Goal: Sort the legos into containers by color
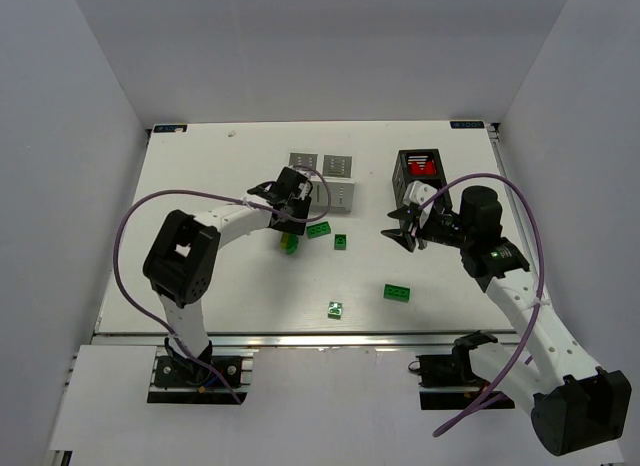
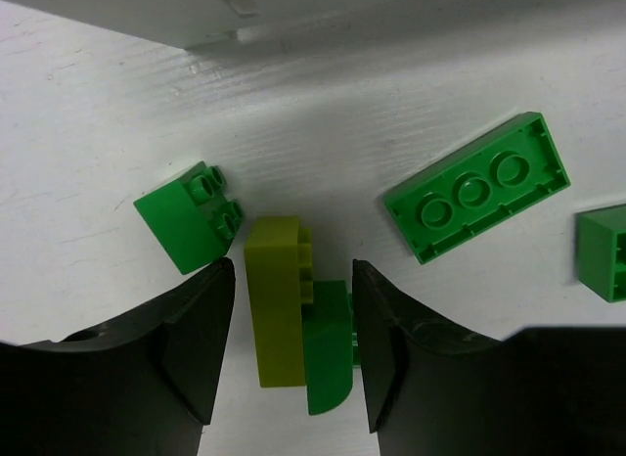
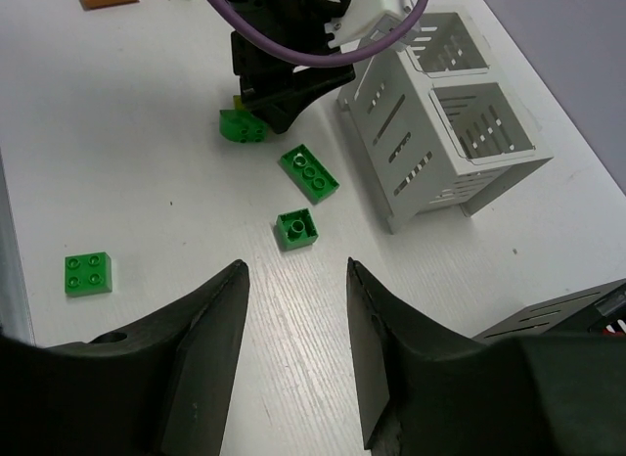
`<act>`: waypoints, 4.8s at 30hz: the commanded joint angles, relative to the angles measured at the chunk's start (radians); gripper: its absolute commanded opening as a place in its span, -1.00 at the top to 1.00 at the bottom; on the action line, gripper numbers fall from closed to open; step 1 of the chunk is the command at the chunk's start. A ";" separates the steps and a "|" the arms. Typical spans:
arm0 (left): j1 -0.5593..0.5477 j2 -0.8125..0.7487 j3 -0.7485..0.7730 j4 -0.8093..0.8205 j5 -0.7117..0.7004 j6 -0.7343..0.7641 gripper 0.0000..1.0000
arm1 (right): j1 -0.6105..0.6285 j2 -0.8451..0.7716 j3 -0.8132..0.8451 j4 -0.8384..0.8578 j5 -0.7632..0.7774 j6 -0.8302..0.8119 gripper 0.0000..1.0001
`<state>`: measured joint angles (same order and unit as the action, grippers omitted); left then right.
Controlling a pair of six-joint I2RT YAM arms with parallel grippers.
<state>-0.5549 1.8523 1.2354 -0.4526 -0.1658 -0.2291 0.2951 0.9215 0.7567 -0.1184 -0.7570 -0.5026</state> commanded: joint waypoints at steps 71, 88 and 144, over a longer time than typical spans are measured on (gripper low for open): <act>-0.292 -0.438 -0.340 0.847 0.106 -0.115 1.00 | 0.170 0.207 -0.056 0.350 0.258 0.855 -0.40; -0.320 -0.433 -0.355 0.855 0.100 -0.108 1.00 | 0.219 0.270 -0.023 0.345 0.300 0.857 -0.11; -0.264 -0.959 -0.393 0.670 -0.150 0.178 1.00 | 0.165 0.841 0.647 0.264 0.218 0.286 1.00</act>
<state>-0.8261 0.8967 0.8471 0.2291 -0.3134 -0.0612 0.4641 1.7466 1.3331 0.1532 -0.5659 -0.1925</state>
